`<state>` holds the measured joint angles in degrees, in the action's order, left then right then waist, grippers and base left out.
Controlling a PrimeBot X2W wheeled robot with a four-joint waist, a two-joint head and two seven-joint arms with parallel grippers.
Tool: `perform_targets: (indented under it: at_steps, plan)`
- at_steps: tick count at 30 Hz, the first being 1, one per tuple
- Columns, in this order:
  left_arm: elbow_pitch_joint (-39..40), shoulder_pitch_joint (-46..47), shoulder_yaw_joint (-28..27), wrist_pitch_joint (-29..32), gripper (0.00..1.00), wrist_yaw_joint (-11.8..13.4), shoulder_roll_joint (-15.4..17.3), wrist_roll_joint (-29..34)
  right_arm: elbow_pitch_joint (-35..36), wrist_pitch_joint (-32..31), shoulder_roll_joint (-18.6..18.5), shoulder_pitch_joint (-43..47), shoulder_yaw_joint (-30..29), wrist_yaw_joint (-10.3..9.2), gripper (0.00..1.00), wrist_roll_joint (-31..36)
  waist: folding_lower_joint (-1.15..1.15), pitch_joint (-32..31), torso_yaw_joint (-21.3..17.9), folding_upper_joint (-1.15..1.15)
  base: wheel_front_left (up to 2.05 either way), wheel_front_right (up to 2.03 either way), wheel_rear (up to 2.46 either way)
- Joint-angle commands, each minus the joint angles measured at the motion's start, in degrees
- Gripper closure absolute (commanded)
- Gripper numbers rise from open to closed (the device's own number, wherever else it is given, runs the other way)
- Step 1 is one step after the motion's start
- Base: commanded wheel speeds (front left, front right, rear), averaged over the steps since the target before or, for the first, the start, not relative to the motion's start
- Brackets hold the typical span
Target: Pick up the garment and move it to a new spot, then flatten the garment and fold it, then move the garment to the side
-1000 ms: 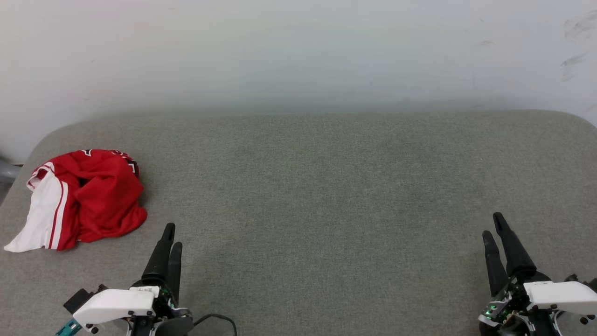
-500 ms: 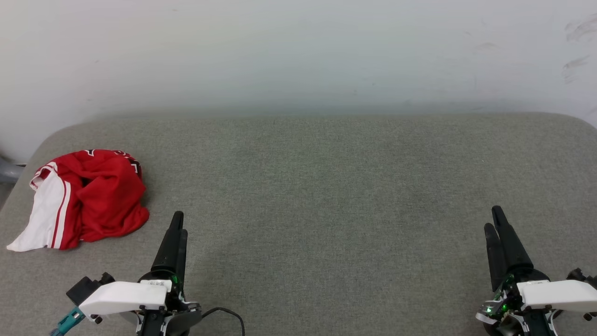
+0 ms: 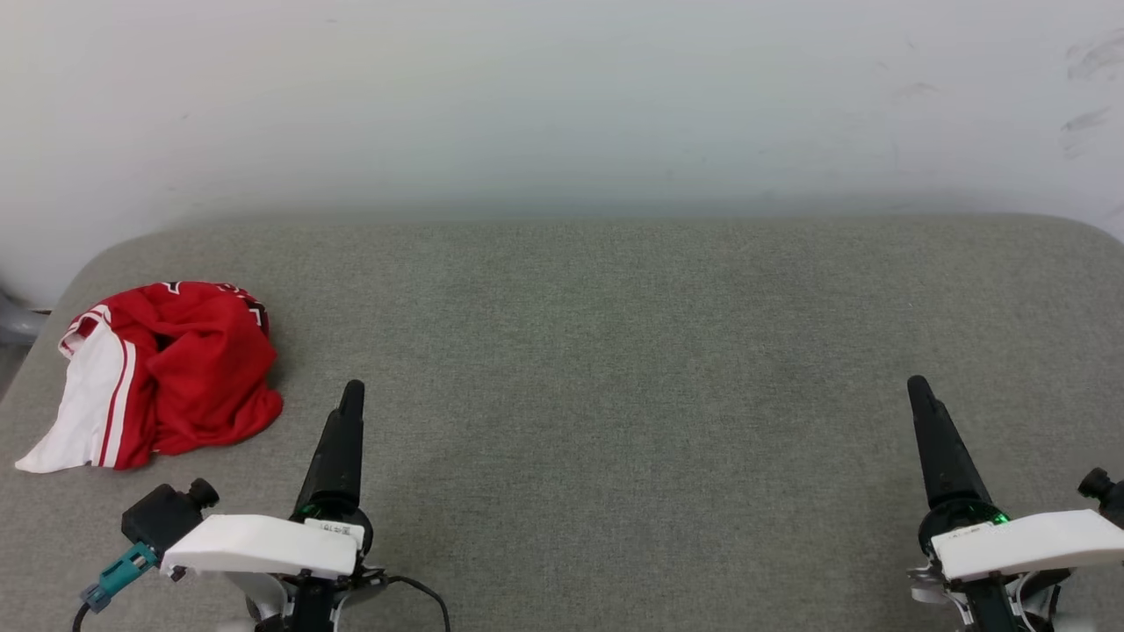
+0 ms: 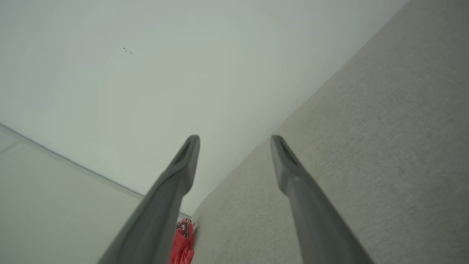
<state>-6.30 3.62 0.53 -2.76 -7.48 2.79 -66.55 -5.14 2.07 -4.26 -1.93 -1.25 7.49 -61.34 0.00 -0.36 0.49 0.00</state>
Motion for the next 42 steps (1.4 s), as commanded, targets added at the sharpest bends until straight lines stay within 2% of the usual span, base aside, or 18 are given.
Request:
perform_targets:
  at_steps: [1,11,19,42]
  plan:
    - [1.38,0.72,0.49,-0.55,0.0,-0.01,0.12,2.98,1.69,0.34,-0.32,-0.89,0.15,0.0,0.0,3.25,0.0,-0.03,0.01,0.0,0.0,0.0,0.0]
    - [2.86,0.76,1.51,-2.45,0.0,-0.01,1.21,18.73,5.78,-1.71,-0.32,0.22,0.73,0.0,0.0,21.05,0.0,-0.15,-0.02,0.0,0.0,0.0,0.0]
    - [2.55,0.29,2.68,-3.87,0.0,0.89,2.78,29.3,6.99,-3.35,-1.06,1.42,0.74,0.0,0.0,30.83,0.0,-0.25,-0.04,0.0,0.0,0.0,0.0]
    - [-0.17,-0.52,5.87,-7.23,0.0,3.67,5.19,44.74,8.81,-3.57,1.07,4.41,-2.34,0.0,0.0,48.94,0.0,-0.71,0.06,0.0,0.0,0.0,0.0]
